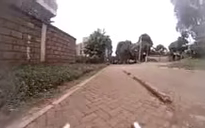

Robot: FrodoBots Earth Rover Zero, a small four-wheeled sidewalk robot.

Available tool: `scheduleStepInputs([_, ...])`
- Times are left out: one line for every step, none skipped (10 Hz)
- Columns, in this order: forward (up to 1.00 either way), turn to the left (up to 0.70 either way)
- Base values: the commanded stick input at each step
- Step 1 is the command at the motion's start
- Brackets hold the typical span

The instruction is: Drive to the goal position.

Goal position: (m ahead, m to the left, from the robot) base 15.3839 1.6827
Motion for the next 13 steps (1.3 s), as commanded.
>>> scheduleStepInputs([0.5,-0.5])
scheduleStepInputs([0.5,-0.35])
scheduleStepInputs([0.5,-0.16])
scheduleStepInputs([0.5,0.0])
scheduleStepInputs([0.5,0.0])
scheduleStepInputs([0.5,0.0])
scheduleStepInputs([0.5,0.0])
scheduleStepInputs([0.5,0.0])
scheduleStepInputs([0.5,0.0])
scheduleStepInputs([0.5,0.0])
scheduleStepInputs([0.5,0.0])
scheduleStepInputs([0.5,0.0])
scheduleStepInputs([0.5,0.0])
